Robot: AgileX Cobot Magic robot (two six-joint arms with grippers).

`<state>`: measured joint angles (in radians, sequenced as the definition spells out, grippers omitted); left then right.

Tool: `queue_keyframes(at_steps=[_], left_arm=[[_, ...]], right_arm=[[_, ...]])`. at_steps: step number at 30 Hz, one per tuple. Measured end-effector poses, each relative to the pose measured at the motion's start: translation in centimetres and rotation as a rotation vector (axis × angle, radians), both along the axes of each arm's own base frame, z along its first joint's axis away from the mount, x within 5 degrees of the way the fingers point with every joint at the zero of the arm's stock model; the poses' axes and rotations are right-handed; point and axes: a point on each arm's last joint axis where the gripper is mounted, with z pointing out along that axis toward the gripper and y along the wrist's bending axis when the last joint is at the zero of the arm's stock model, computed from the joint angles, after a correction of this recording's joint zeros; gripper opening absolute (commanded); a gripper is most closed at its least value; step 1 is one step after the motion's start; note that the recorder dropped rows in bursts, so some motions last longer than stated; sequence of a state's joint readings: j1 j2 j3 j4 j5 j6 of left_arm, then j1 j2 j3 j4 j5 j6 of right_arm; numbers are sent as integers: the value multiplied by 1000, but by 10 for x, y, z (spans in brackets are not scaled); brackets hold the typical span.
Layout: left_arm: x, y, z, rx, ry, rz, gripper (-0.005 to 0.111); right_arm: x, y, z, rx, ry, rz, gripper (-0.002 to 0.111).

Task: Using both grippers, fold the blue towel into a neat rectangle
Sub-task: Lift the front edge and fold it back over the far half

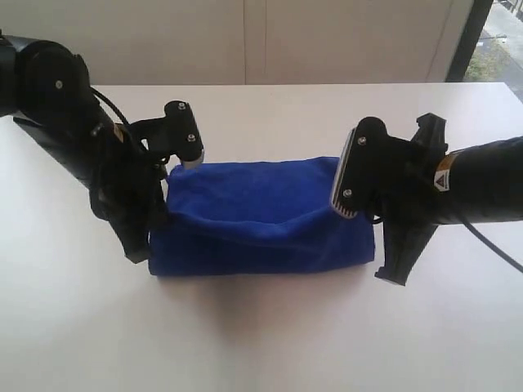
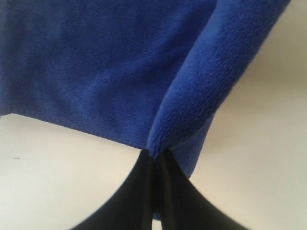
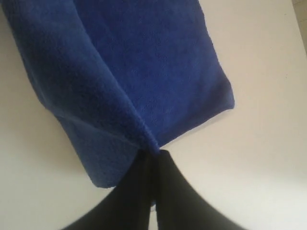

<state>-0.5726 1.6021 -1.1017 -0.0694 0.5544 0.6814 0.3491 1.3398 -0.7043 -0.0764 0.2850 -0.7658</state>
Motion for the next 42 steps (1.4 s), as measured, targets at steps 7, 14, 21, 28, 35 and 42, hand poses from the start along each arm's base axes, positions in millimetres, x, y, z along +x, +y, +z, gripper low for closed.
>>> queue_keyframes(at_steps=[7, 14, 21, 28, 35, 42], left_arm=[[6, 0, 2, -6, -67, 27, 0], [13, 1, 5, -12, -145, 57, 0], [24, 7, 8, -49, -204, 106, 0], [32, 17, 10, -67, -230, 155, 0], [36, 15, 9, -88, -262, 156, 0], [44, 10, -3, -95, -271, 158, 0]], right_arm=[[11, 3, -3, 1, -14, 3, 0], [25, -6, 1, 9, -36, -45, 0], [35, -7, -1, 11, -38, -59, 0], [46, -4, -6, 16, -47, -57, 0], [57, -2, -5, 21, -63, -61, 0], [67, -9, -7, 22, -67, -91, 0]])
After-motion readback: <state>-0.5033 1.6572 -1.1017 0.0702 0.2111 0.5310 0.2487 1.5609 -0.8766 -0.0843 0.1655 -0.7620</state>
